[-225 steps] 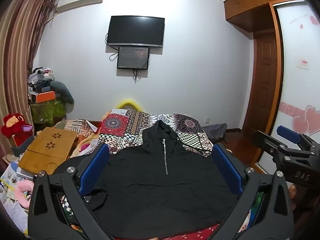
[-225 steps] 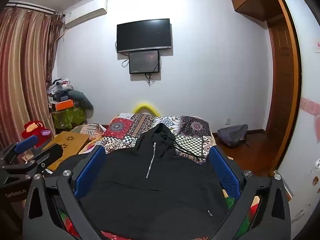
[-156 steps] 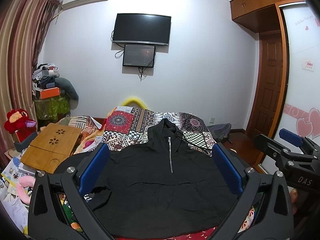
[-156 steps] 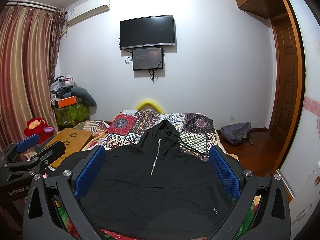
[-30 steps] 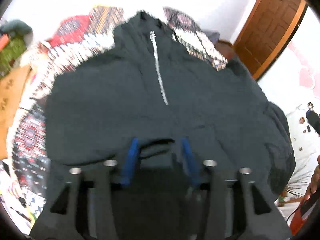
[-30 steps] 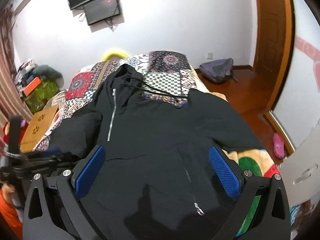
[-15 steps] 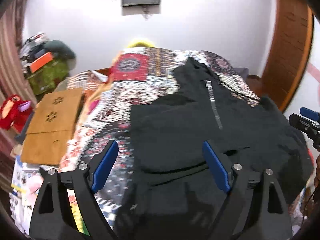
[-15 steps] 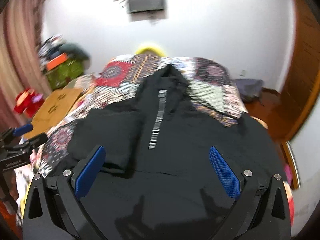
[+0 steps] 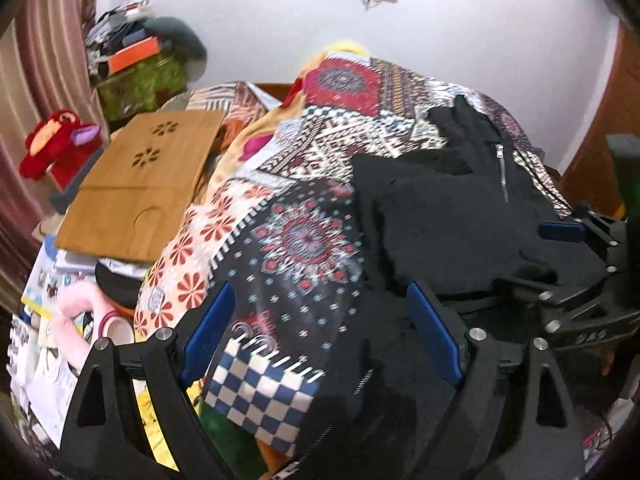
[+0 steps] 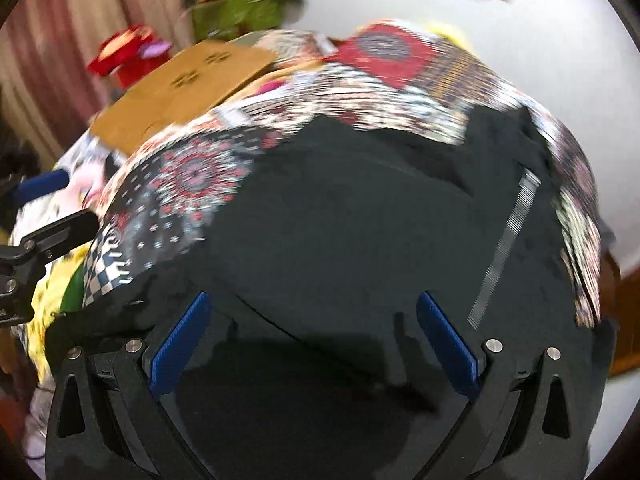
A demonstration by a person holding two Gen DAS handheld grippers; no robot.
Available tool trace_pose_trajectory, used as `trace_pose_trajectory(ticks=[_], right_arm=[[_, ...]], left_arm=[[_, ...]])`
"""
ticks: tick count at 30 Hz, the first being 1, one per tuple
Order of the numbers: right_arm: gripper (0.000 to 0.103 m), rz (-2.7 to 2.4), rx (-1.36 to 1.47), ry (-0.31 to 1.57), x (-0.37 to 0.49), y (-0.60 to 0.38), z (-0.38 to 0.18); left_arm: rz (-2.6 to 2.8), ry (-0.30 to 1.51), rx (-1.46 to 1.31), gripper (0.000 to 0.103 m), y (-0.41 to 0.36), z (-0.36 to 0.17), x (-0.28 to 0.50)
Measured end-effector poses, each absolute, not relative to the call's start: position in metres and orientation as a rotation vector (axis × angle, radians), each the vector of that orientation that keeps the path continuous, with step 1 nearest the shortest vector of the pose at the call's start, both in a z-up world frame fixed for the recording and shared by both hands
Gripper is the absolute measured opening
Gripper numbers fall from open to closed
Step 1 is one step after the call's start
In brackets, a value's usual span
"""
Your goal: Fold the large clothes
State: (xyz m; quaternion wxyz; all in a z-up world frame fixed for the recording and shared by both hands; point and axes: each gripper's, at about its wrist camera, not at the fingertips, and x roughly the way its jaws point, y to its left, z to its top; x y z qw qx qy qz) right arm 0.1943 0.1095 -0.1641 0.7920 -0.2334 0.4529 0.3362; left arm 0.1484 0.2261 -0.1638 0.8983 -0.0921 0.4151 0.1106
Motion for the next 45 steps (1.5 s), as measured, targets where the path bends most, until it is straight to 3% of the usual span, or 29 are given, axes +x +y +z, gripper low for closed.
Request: trace_pose_trajectory(ticks=[3,10,11,13,15,18,24,34,45], right_arm=[[0.099,0.748,-0.553,1.002,0.198,0.129,-0.18],[0.084,0.771,-0.582,1.063,0.212,0.149,-0.211],[0.075,0.763,-0.575,1.057,0.215,0.147,-0.211],[0.067,0.78,-0.538,1.058,0.216,0.142,-0.208],[0.042,0.786,-0.521,1.041,0.213,0.137,-0.203],[0.027,0.778,-0.512,0.994,0.206,0.13,-0.193],[0.023,0.74,-0.33,0.975,0.22,0.094,-0.167],[0.021,0.6,-0.047,0.777,0.241,-0.032,-0.086],[0.02,0.434,0.153,0.911,0.25,-0.159,-0.131]], left_arm=[[0.239,0.872,-0.217,0.088,0.234,-0.17,0.146],[0.239,0.895,-0.234,0.088,0.242,-0.179,0.146],[0.236,0.906,-0.242,0.088,0.243,-0.181,0.147],[0.228,0.92,-0.254,0.088,0.242,-0.183,0.149],[0.223,0.925,-0.249,0.088,0.239,-0.183,0.15],[0.223,0.92,-0.229,0.088,0.233,-0.179,0.15],[0.221,0.907,-0.181,0.088,0.217,-0.167,0.149],[0.18,0.926,-0.251,0.088,0.197,-0.161,0.165],[0.175,1.005,-0.284,0.088,0.155,-0.181,0.199]])
